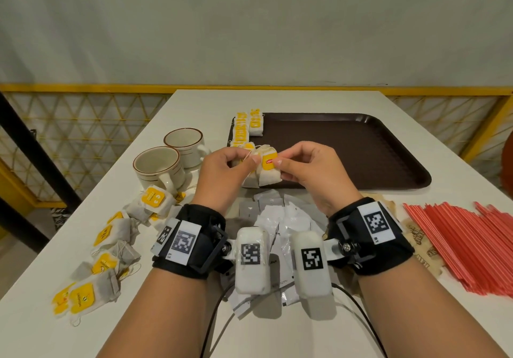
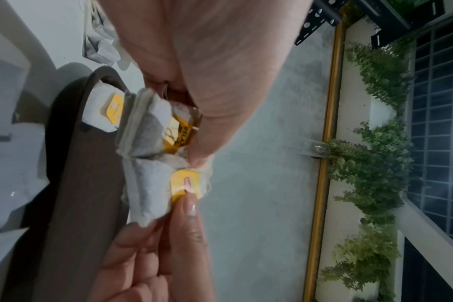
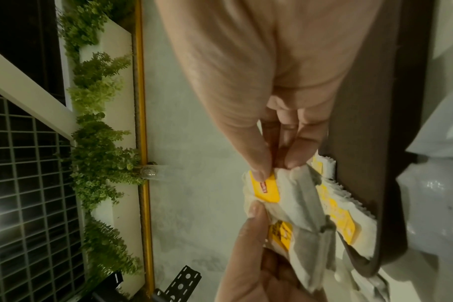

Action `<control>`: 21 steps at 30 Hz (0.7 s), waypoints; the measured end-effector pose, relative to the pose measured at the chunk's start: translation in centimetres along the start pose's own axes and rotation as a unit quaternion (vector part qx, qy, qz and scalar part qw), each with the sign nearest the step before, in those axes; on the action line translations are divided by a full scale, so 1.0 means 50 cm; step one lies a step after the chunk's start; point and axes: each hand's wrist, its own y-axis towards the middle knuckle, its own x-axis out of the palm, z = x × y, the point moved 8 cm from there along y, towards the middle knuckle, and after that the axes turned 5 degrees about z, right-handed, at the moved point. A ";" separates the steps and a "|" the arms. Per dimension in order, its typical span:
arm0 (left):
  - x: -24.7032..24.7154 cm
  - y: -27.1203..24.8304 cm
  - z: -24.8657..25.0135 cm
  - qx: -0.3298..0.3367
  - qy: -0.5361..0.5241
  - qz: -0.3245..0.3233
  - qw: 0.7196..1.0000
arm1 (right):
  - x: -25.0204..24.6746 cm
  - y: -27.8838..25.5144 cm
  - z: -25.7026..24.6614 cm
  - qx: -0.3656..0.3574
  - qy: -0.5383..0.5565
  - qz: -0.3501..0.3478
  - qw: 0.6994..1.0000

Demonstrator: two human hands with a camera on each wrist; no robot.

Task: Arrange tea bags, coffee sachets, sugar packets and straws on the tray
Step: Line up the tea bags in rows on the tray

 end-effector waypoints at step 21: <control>0.007 -0.004 0.008 0.006 -0.015 -0.040 0.999 | 0.002 0.003 -0.027 -0.081 -0.121 -0.032 0.989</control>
